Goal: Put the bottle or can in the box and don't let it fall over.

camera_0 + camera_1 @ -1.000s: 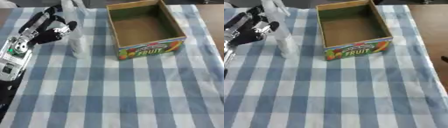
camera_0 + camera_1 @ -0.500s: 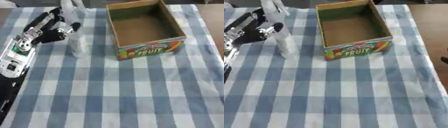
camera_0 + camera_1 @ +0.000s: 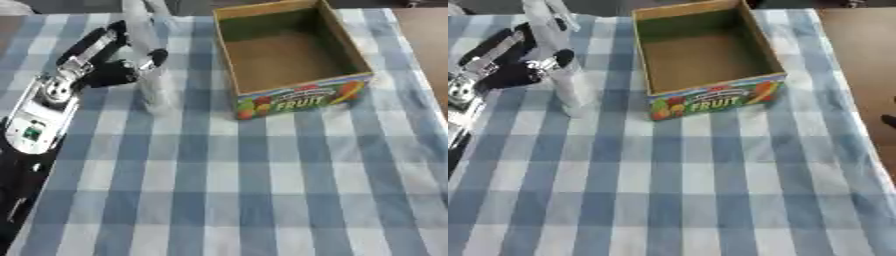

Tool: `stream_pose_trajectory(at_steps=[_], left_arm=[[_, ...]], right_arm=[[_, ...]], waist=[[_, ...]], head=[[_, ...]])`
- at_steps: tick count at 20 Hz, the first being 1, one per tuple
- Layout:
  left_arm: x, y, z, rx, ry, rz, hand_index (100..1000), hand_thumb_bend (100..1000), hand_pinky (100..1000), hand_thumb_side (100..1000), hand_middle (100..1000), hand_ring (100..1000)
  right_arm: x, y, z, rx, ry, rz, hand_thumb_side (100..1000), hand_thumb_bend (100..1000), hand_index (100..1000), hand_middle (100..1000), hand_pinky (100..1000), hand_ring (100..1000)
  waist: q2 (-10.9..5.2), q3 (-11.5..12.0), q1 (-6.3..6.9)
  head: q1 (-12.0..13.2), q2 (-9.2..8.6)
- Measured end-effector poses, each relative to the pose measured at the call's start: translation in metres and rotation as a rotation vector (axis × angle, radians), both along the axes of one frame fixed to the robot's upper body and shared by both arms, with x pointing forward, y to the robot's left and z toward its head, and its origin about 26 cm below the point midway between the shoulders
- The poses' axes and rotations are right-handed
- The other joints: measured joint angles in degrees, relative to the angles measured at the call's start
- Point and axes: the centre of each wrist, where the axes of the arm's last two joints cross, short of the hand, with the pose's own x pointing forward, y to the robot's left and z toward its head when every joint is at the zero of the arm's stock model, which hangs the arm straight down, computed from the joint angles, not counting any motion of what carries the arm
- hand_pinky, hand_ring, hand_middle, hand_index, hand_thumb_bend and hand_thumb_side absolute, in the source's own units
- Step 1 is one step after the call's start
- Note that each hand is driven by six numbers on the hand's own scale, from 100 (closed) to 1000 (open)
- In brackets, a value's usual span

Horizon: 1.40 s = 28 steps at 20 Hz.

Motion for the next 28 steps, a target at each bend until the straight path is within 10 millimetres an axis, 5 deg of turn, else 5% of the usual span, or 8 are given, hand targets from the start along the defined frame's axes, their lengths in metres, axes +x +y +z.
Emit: stream_pose_trajectory(at_steps=[28], left_arm=[[0.012,-0.001,-0.040,0.089,0.109,0.023,917,397,1000,579,899,742]], right_arm=[[0.001,0.002,-0.005,0.011,0.018,0.004,695,100,999,1000,878,1000]], waist=[[0.49,-0.2,-0.32]], head=[[0.4,-0.92]])
